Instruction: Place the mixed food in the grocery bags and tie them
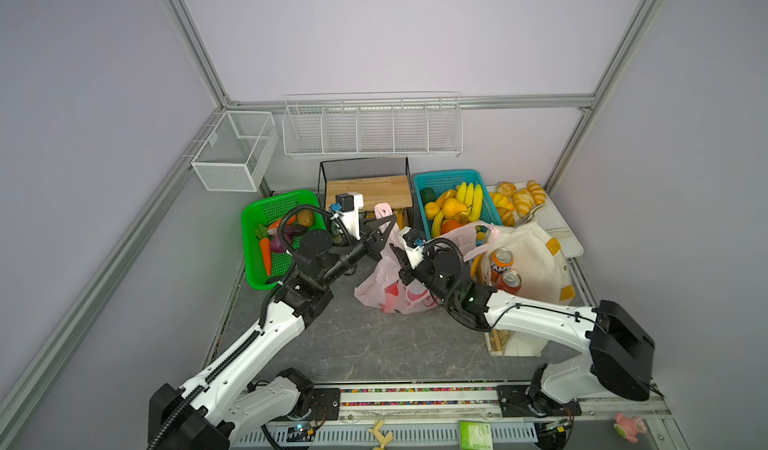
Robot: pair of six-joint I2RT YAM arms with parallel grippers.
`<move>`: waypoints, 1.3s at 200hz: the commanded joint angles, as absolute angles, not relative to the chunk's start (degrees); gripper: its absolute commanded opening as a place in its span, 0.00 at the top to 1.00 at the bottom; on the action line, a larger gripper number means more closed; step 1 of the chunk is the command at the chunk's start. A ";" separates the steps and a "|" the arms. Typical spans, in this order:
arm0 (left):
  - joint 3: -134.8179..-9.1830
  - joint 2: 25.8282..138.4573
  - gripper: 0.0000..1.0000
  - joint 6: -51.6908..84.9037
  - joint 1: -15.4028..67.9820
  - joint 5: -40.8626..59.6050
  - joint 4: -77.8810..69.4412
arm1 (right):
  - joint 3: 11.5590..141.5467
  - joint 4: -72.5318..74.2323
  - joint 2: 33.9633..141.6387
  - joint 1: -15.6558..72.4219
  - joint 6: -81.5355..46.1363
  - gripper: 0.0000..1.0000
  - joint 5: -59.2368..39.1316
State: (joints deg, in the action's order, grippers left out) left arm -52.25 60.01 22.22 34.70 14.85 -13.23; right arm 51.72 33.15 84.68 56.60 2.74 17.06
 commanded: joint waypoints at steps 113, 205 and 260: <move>-63.73 64.03 0.99 14.23 34.37 15.68 -0.58 | 51.68 32.77 86.47 56.37 4.66 0.79 15.63; -59.49 60.82 1.00 24.38 34.36 14.14 -8.20 | 53.56 37.66 82.81 56.89 0.02 0.02 8.92; -56.82 59.25 1.00 29.68 34.37 12.64 -11.53 | 59.60 47.31 90.54 57.44 -1.68 0.01 17.72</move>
